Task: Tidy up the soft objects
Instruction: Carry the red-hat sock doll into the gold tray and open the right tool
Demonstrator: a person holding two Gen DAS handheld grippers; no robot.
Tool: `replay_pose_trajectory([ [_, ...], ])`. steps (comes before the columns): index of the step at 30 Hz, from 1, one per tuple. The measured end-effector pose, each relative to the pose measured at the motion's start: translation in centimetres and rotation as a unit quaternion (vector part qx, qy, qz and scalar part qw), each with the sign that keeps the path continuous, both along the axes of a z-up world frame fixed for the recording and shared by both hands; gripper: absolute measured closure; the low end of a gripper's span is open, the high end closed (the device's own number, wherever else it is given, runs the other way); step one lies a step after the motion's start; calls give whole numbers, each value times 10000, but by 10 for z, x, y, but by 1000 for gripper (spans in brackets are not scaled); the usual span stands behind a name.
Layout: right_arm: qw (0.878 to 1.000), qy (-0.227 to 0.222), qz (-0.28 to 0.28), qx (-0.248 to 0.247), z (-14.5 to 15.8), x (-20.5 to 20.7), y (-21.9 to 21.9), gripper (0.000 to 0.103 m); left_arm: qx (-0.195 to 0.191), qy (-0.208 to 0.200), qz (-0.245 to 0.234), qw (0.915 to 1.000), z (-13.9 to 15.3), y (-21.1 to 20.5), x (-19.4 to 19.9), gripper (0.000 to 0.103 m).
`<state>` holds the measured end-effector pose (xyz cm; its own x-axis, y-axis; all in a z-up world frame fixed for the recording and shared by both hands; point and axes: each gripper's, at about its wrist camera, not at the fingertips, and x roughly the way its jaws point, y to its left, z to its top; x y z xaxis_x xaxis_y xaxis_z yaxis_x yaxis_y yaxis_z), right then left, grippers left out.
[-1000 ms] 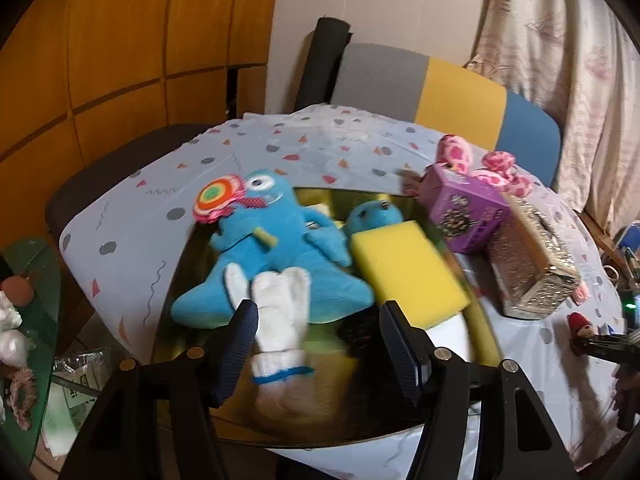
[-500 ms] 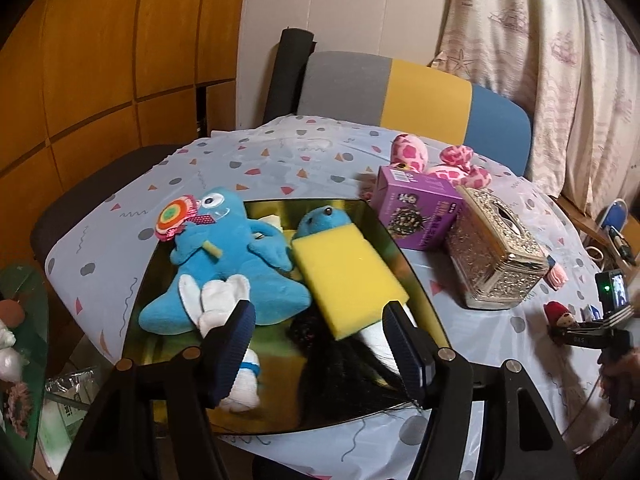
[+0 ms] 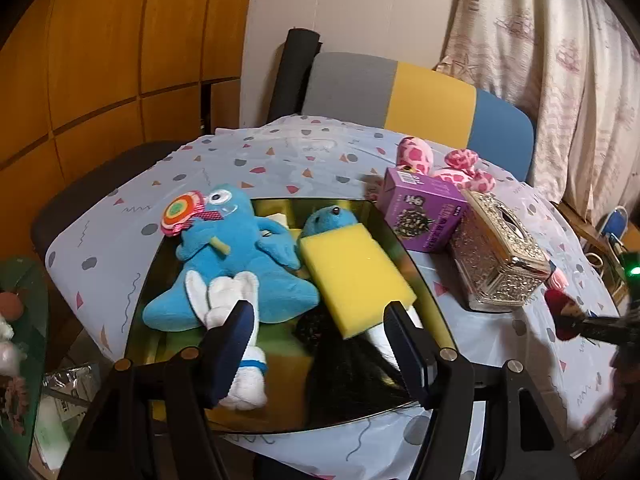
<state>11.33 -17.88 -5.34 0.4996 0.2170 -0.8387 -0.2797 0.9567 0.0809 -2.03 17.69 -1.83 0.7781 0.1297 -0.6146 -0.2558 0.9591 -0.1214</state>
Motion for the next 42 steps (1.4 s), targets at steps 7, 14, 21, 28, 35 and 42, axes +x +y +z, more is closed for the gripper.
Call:
replay_pose_trajectory([
  [7, 9818, -618, 1766, 334, 59, -34, 112, 76, -141, -153, 462, 9987, 4, 34, -10, 35],
  [14, 9478, -494, 3085, 632, 68, -63, 220, 76, -273, -359, 1299, 9905, 13, 90, -32, 33],
  [21, 9326, 54, 3557, 613, 23, -66, 297, 73, -357, -364, 1605, 9857, 10, 112, -44, 33],
  [28, 9339, 554, 3503, 458, -19, -67, 319, 58, -370, -300, 1505, 9875, 3, 108, -41, 32],
  [35, 9402, 265, 3285, 861, 7, -62, 295, 57, -357, -262, 1399, 9892, 2, 102, -38, 32],
  [42, 9497, -244, 2967, 968, 30, -67, 262, 57, -226, -277, 1050, 9938, 6, 78, -34, 30],
])
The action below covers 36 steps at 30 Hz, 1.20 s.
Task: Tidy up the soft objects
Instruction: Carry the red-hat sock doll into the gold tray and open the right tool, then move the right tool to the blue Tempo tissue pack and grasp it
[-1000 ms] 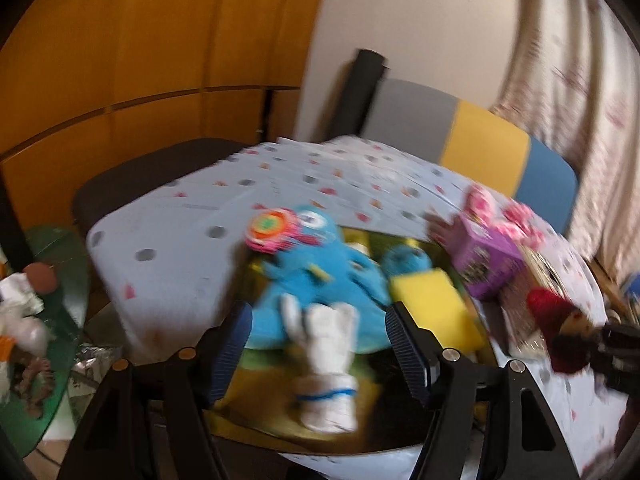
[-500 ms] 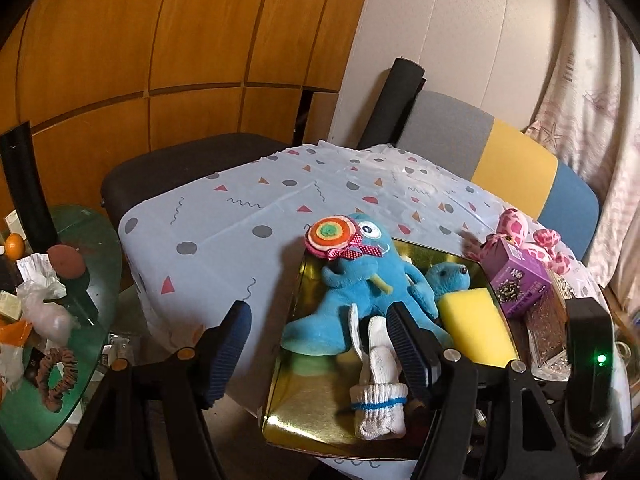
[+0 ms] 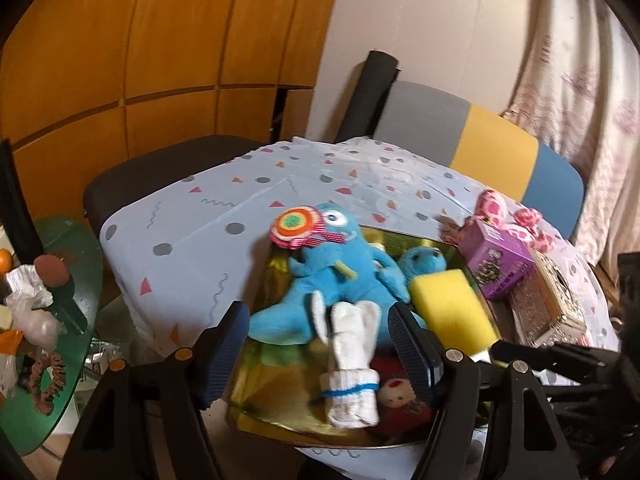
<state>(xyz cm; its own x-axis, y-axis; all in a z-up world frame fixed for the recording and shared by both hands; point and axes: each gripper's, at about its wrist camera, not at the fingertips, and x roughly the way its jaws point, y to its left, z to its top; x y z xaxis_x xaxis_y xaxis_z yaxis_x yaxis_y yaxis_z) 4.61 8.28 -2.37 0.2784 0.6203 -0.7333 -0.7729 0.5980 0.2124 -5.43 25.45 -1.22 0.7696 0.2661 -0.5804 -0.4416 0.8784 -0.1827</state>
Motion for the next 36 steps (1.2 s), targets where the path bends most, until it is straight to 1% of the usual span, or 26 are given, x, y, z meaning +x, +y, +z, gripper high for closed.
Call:
replay_pose_trajectory([
  [4, 9994, -255, -230, -18, 7, -2, -25, 57, 72, 21, -344, 9994, 4, -23, 7, 30],
  [10, 9969, -446, -651, -80, 10, 1, -67, 57, 257, 45, -920, 9954, 9, -62, 17, 30],
  [15, 9924, -494, -1122, -83, 12, 12, -110, 57, 384, 80, -1363, 9899, 12, -95, 26, 30],
  [21, 9819, -500, -1822, -117, 13, 28, -168, 57, 583, 178, -1872, 9804, 14, -132, 37, 30],
  [26, 9693, -500, -2402, -154, 13, 42, -219, 57, 685, 243, -2215, 9725, 14, -159, 46, 30],
  [30, 9549, -450, -2932, -130, 15, 53, -265, 57, 727, 283, -2513, 9647, 13, -180, 52, 30],
  [33, 9401, -337, -3390, -157, 14, 63, -302, 57, 767, 298, -2710, 9591, 12, -195, 56, 30],
  [35, 9259, -212, -3769, -151, 11, 73, -333, 57, 766, 304, -2860, 9547, 13, -205, 58, 30],
  [36, 9169, -116, -3986, -141, 9, 78, -350, 57, 775, 305, -2910, 9531, 13, -209, 59, 30],
])
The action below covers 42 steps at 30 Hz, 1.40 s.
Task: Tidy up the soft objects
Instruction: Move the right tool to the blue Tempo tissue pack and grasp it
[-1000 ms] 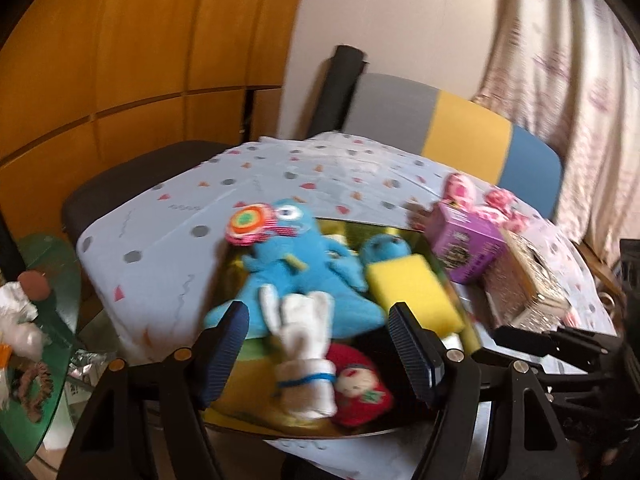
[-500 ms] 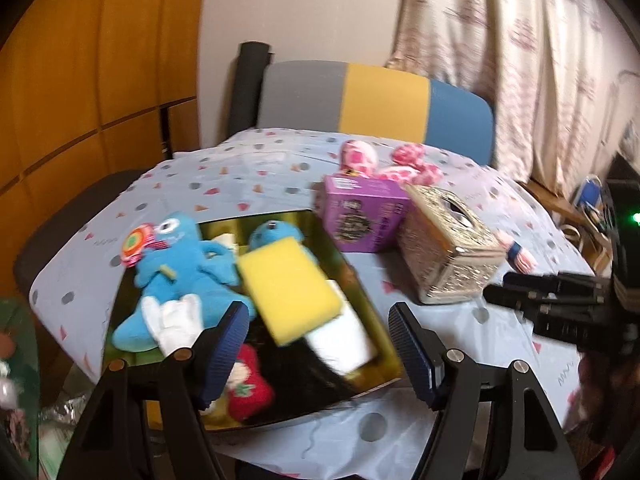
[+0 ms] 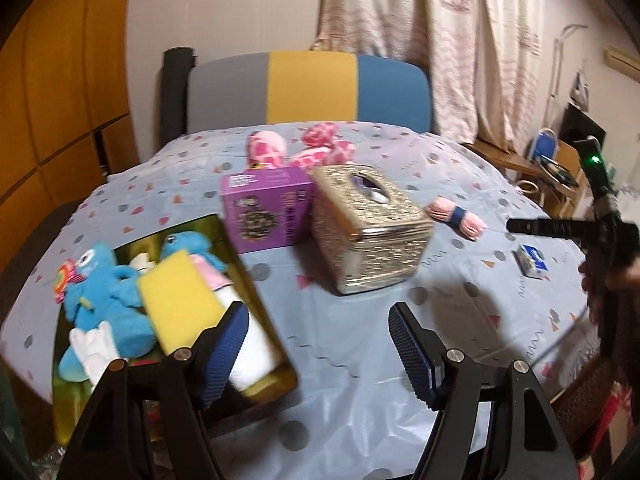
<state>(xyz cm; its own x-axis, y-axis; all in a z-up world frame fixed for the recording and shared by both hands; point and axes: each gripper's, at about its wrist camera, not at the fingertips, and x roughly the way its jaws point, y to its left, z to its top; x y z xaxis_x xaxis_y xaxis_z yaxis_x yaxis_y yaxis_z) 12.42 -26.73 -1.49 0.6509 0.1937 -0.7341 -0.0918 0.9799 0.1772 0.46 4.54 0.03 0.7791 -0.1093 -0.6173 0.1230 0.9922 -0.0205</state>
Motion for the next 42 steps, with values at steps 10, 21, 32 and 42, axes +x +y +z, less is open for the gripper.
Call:
replay_pose_trajectory([
  [10, 9681, 982, -2131, 881, -31, 36, -174, 37, 26, 272, -482, 9985, -14, -33, 12, 30],
  [21, 9600, 1741, -2120, 557, -85, 76, -177, 27, 86, 448, -972, 9942, -19, -71, 28, 30],
  [32, 9643, 1815, -1905, -295, -92, 77, -155, 51, -64, 562, -1686, 9841, -10, -131, 60, 30],
  [42, 9594, 2046, -1934, -148, -96, 73, -160, 51, -297, 1038, -2076, 9722, -12, -213, 137, 29],
])
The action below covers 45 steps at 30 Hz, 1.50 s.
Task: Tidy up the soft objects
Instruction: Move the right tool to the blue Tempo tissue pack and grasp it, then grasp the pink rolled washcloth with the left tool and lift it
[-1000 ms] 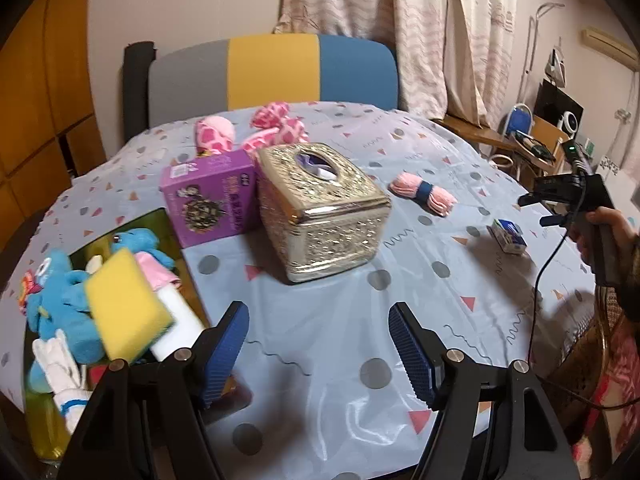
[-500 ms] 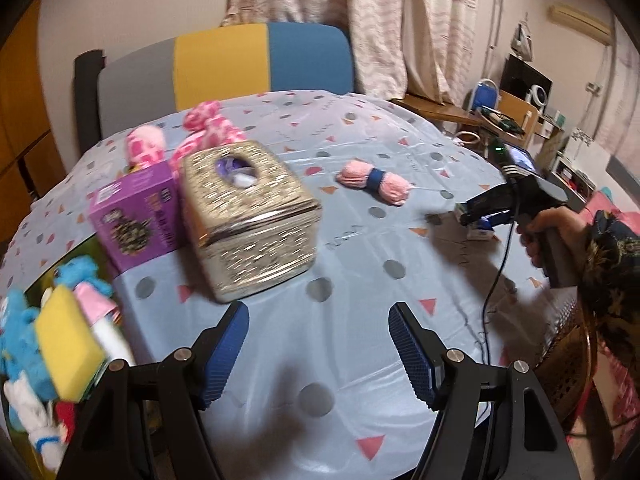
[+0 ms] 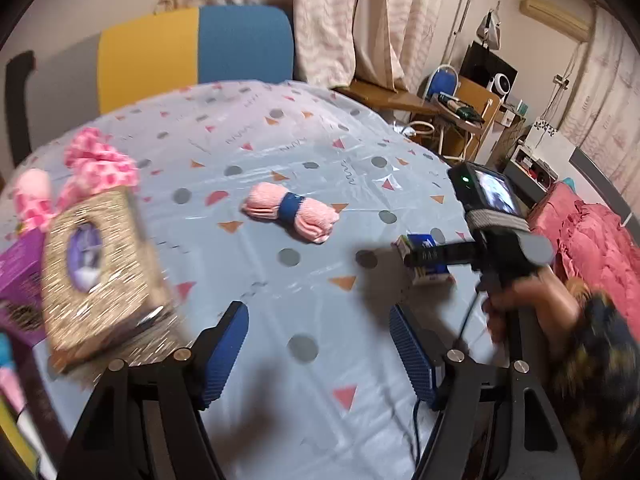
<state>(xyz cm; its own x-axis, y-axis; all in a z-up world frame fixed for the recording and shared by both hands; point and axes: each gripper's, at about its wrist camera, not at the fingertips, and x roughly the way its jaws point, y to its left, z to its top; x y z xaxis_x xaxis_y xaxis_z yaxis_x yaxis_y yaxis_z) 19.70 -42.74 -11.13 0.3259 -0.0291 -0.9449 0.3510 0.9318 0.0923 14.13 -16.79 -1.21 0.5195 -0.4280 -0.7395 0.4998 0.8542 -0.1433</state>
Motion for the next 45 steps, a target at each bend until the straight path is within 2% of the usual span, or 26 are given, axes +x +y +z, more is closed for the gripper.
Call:
replay_pose_trajectory([
  [7, 10000, 3, 73, 38, -2, 7, -1, 51, -257, 835, 569, 9945, -29, -34, 87, 29],
  [12, 9998, -14, 184, 63, 0, 7, -1, 51, -247, 1037, 826, 9909, -48, -59, 135, 29],
  [16, 9996, -17, 286, 58, 0, 6, -1, 51, -375, 1436, 1165, 9820, -68, -70, 173, 29],
  [20, 9995, -9, 302, 39, 1, 6, -3, 50, -687, 1833, 1581, 9678, -85, -73, 202, 29],
  [25, 9991, 89, 419, 73, -2, 9, 1, 50, -359, 1980, 1659, 9654, -103, -87, 217, 30],
  [26, 9990, 100, 423, 79, -3, 9, 1, 50, -342, 1863, 1658, 9678, -103, -87, 217, 32],
  [28, 9990, 110, 420, 101, -3, 9, 0, 50, -88, 1736, 1567, 9722, -102, -91, 213, 45],
  [29, 9990, 111, 422, 94, -3, 9, -1, 50, 95, 1593, 1435, 9767, -102, -92, 209, 57],
  [30, 9990, 111, 425, 86, -2, 9, -1, 50, 150, 1511, 1318, 9796, -101, -90, 205, 60],
  [33, 9990, 111, 428, 74, -3, 10, -1, 50, 299, 1372, 1032, 9847, -99, -83, 184, 63],
  [38, 9989, 146, 437, 49, -4, 12, 1, 50, 635, 1013, 372, 9921, -95, -75, 120, 63],
  [41, 9988, 167, 456, 5, -4, 14, 4, 50, 911, 772, -82, 9928, -97, -66, 73, 63],
  [45, 9986, 180, 482, -87, -6, 16, 10, 50, 1102, 535, -433, 9915, -102, -49, 21, 63],
])
